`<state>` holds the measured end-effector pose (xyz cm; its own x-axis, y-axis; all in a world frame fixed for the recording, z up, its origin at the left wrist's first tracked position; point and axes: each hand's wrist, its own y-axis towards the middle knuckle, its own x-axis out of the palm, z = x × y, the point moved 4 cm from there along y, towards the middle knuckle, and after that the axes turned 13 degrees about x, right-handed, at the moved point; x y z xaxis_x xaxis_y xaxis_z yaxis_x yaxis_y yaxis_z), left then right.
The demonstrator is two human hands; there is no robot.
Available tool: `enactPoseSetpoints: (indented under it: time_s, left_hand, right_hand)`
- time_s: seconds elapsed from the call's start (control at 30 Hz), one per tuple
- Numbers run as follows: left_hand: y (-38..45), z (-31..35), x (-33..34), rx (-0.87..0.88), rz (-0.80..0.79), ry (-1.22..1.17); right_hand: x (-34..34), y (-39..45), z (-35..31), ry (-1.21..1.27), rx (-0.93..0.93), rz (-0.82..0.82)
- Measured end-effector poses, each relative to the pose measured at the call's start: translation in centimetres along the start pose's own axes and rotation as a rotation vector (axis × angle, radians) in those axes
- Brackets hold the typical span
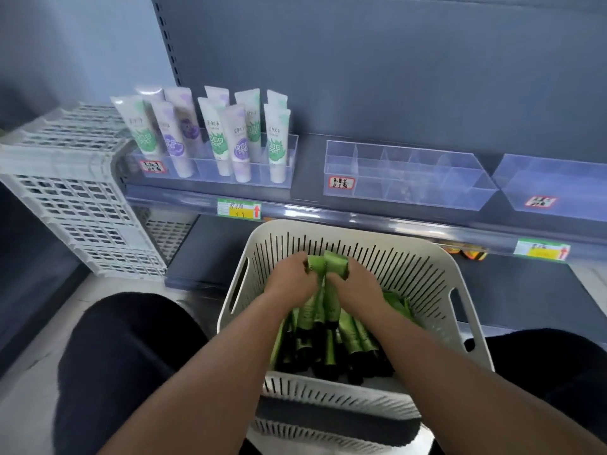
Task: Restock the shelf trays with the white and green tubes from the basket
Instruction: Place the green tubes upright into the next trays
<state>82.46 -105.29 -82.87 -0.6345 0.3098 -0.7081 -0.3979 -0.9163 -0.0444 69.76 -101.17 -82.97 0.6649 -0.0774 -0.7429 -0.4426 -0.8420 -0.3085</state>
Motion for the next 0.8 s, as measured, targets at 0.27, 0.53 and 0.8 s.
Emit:
enactPoseSetpoints:
  time_s: [0.27,0.53,0.8]
  left_hand:
    - [-0.1,4.5,-5.4,0.214,0.189,-0.101]
    - [4.5,11.0,-12.3,0.392,0.358,-0.101]
    - [11.5,16.2,-17.4,0.384,0.498,-0.045]
  right_hand:
    - [-6.4,-1.7,-4.1,0.062,-0.153,0.217]
    - [-15.3,-0.1,-10.5,0.106,-0.285,0.359]
    - [-21.9,5.4,-15.9,0.166,-0.340,0.499]
